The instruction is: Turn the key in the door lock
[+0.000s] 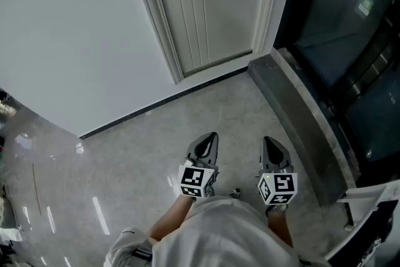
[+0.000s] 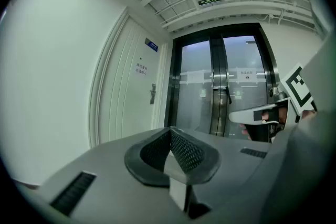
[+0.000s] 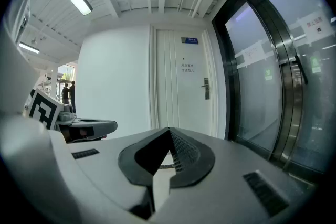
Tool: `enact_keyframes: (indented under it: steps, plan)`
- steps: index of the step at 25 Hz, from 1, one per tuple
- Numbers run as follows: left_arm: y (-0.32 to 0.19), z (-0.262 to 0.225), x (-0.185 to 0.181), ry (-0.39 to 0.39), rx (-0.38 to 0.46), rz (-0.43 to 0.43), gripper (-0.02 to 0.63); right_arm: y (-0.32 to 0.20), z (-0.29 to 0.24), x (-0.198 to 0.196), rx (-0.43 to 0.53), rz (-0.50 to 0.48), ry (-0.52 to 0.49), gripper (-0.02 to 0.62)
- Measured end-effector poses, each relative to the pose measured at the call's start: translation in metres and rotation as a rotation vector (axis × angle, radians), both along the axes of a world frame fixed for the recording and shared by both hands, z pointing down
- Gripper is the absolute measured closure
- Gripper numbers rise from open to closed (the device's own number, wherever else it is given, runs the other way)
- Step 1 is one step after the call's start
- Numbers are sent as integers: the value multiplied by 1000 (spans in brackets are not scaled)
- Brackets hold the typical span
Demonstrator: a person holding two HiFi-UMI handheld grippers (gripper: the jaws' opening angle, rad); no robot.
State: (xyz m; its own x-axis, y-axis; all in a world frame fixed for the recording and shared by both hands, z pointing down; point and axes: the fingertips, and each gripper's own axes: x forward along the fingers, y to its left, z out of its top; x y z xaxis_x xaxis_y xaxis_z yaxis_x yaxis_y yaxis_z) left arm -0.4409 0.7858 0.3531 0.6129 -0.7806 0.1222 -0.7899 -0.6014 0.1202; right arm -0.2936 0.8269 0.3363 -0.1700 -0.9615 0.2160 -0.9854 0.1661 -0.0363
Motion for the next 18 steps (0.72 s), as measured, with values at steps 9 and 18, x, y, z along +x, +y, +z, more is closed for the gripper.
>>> enact_keyframes:
  steps: [9, 18]
  plan:
    - [7, -1, 24, -12, 2, 18, 600, 5, 2, 24, -8, 11, -16, 603]
    - [8, -2, 41, -34, 10, 23, 600, 7, -4, 35, 43, -18, -20, 603]
